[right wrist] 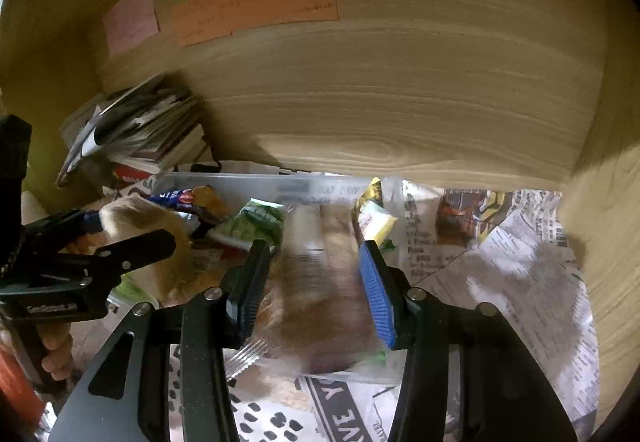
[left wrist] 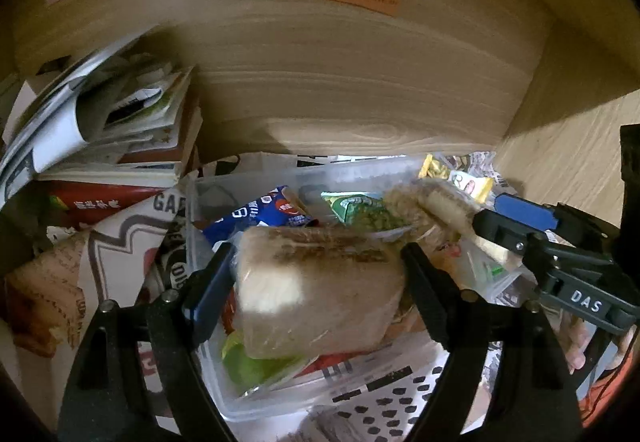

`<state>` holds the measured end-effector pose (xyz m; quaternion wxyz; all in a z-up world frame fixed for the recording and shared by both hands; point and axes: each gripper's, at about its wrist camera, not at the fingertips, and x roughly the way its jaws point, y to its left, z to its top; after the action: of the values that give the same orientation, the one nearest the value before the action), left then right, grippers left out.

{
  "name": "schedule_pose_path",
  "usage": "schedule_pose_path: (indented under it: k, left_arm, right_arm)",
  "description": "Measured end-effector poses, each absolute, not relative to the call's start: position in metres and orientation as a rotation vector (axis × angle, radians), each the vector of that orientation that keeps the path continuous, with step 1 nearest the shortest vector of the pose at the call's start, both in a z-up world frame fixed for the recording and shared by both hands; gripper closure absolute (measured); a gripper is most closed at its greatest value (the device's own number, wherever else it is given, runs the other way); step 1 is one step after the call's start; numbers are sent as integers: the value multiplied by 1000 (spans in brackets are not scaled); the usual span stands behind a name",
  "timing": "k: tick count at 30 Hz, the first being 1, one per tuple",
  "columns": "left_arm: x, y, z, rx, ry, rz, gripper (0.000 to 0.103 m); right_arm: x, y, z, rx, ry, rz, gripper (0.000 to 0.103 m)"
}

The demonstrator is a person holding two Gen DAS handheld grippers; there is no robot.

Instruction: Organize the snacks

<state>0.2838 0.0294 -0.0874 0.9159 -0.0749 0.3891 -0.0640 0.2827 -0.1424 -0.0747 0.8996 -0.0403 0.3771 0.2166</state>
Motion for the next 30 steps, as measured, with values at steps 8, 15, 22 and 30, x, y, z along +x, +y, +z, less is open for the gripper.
schedule_pose_path:
  k: [8,15,22,30]
  left_arm:
    - [254,33,-54,-142,691,-116,20]
    - [189,29,-5,-116,507,-88,20]
    - [128,23,31,-97,371,-87,20]
    - [85,19,48,-66,285,-62,3]
  right_arm:
    - [258,-152,-47,-84,702,443,55]
    - [205,-161,-2,-66,562,445,54]
    - [146,-170,38,-28,423,449,45]
    - [97,-174,59,-15,311,423,15]
